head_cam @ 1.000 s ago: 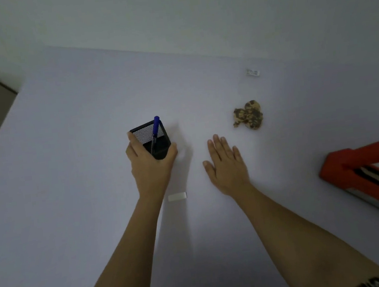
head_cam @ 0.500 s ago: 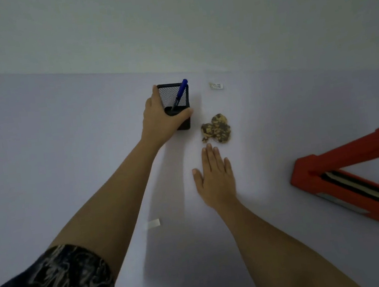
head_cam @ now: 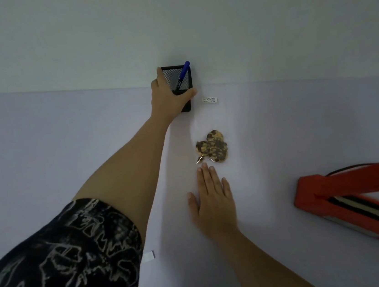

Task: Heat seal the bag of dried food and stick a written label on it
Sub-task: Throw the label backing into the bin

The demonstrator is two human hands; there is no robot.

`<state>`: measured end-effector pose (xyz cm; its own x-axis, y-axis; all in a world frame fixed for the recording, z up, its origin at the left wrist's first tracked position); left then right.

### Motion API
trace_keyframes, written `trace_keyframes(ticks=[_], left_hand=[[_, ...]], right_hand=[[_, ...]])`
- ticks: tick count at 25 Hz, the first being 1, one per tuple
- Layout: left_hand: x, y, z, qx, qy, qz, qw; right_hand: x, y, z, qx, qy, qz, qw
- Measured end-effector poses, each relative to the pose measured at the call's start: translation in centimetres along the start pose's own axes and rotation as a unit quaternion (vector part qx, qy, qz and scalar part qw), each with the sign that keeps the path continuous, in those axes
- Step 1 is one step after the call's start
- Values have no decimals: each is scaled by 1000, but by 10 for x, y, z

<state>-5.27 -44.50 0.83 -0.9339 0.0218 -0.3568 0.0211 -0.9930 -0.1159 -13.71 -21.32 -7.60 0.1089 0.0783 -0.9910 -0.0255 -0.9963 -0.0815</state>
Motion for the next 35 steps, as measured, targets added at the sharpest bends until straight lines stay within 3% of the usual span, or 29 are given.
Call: trace_keyframes(ticks=[7,13,16,20,25,29,35], left_hand=[[-3,18,3,-19,15,-36,999],[-27,-44,2,59,29,28,997],[-29,-131,-32,131,111,-75,982],[-69,-237,-95,94,151,-160,971],[-104,-297,-135,-5,174,-113,978],[-97,-308,-139,43,242,-100,964],[-94,-314,-136,47,220,-30,974]], right_hand=[[1,-1,1,-1,7,1,1000],[0,1,0,-1,-14,-9,1000],[4,-1,-1,-10,-23,-21,999],[4,-2,0,-7,-37,-18,999],[5,-1,-4,-16,-45,-15,999],[6,-2,-5,-23,-50,-13,998],[9,-2,-6,-35,-39,-5,999]])
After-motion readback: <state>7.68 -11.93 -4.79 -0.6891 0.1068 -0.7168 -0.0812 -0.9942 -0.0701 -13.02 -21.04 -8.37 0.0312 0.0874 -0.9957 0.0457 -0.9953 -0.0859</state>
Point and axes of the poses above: each hand's wrist, its own y-axis towards the middle knuckle, its own x-axis out of the palm, z = x × y, the point moved 7 cm from there along y, towards the middle knuckle, and after that the axes turned 12 degrees about -y, right-handed, at the moved point
